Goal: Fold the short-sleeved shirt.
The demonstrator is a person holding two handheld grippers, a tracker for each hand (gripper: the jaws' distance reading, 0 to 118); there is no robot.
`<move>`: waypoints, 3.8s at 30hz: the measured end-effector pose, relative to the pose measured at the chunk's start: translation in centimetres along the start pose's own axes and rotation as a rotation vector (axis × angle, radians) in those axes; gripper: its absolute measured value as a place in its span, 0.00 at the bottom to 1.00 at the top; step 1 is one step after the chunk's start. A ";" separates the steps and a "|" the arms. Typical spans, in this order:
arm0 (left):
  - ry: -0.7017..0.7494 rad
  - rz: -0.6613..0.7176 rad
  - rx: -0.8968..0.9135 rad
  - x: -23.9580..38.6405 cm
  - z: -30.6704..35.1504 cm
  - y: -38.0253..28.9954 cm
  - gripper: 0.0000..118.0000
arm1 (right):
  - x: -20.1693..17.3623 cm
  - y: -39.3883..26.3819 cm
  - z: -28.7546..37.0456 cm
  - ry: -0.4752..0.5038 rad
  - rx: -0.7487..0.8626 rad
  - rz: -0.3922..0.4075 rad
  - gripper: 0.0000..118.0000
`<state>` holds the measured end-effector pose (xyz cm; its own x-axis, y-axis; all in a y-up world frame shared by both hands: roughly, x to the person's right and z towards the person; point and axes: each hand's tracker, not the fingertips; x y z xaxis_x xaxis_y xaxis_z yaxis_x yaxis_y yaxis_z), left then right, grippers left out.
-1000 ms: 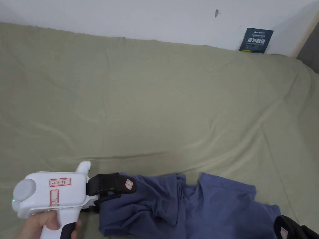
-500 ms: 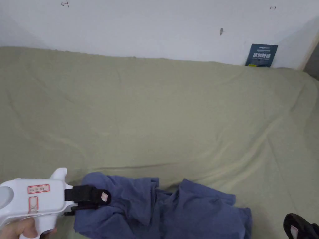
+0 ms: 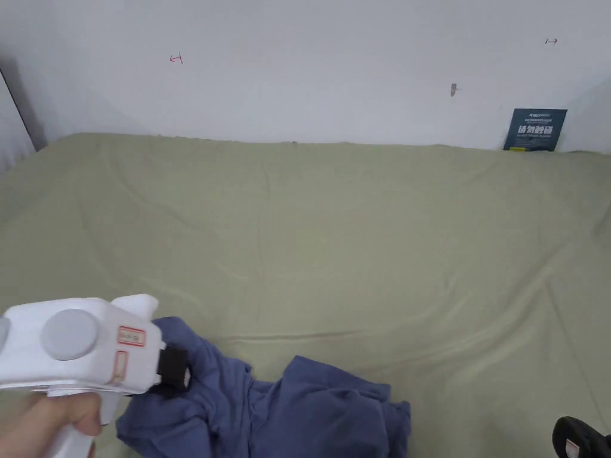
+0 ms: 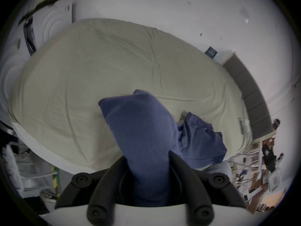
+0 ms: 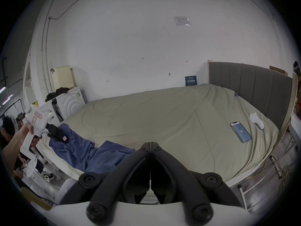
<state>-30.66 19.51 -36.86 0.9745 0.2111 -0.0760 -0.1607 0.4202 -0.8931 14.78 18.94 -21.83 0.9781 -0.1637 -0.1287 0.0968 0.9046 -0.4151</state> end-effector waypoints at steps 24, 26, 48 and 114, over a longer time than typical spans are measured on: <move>-0.128 -0.260 -0.099 22.9 -10.0 -3.7 0.96 | 4.7 -1.9 2.1 -0.110 -0.034 -0.120 0.00; -0.178 -0.214 -0.071 21.0 -7.3 -2.8 0.93 | 4.8 -1.9 1.8 -0.106 -0.037 -0.134 0.00; -0.674 0.054 -0.164 12.2 -20.4 -4.4 0.00 | 2.1 -2.9 -2.2 -0.034 -0.201 -0.112 0.00; -0.318 0.263 -0.067 -39.4 -6.0 11.4 0.26 | 0.2 -4.0 -23.5 0.708 -0.540 -0.567 0.00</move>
<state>-69.97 10.72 -46.70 0.8034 0.5695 -0.1739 -0.3765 0.2596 -0.8893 10.30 6.07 -41.35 0.4675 -0.8576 -0.2145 0.2405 0.3569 -0.9027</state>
